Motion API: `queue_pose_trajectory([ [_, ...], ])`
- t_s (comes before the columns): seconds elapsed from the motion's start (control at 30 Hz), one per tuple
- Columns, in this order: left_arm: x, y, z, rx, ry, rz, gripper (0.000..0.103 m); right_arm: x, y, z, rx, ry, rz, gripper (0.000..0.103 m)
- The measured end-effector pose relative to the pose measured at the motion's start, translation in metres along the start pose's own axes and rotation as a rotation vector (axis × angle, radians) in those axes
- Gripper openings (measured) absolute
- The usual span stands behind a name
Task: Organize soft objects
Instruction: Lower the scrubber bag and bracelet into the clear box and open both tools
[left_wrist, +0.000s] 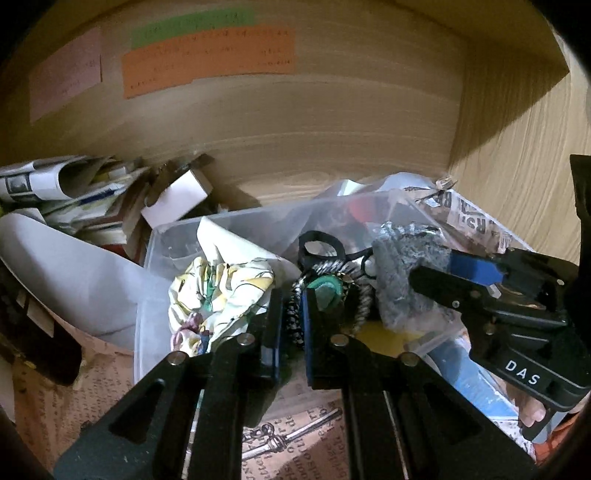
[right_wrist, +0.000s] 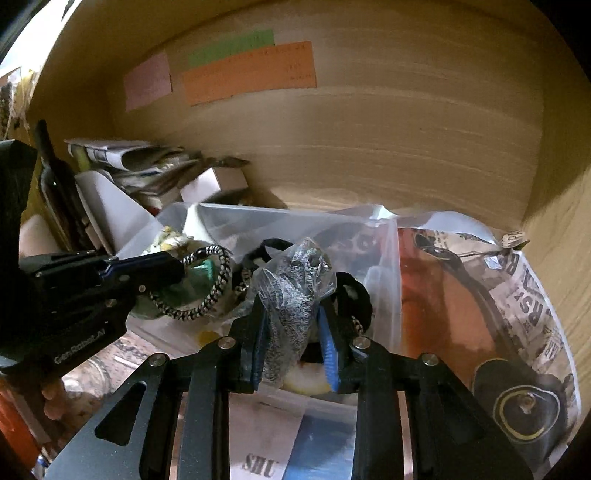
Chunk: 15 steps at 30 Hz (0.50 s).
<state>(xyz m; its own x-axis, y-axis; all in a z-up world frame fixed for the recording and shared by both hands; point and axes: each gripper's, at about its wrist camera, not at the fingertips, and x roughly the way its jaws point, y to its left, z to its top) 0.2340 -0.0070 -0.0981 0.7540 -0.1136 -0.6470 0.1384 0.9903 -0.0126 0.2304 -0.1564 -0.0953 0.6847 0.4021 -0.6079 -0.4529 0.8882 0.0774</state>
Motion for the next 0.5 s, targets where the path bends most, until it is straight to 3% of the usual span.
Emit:
queue_pose_trajectory([
  [0.07, -0.002, 0.0, -0.001, -0.002, 0.006, -0.009, 0.01, 0.0, 0.0, -0.001, -0.008, 0.004, -0.013, 0.03],
  [0.2, -0.01, 0.001, -0.001, -0.006, -0.007, -0.021, 0.015, -0.004, 0.001, -0.001, -0.016, -0.007, -0.045, 0.05],
  [0.4, -0.041, 0.001, -0.002, -0.02, -0.066, -0.042, 0.029, -0.022, 0.006, 0.004, -0.033, -0.061, -0.071, 0.064],
  [0.5, -0.063, 0.003, -0.001, -0.033, -0.119, -0.047, 0.032, -0.04, 0.011, 0.007, -0.045, -0.103, -0.074, 0.064],
])
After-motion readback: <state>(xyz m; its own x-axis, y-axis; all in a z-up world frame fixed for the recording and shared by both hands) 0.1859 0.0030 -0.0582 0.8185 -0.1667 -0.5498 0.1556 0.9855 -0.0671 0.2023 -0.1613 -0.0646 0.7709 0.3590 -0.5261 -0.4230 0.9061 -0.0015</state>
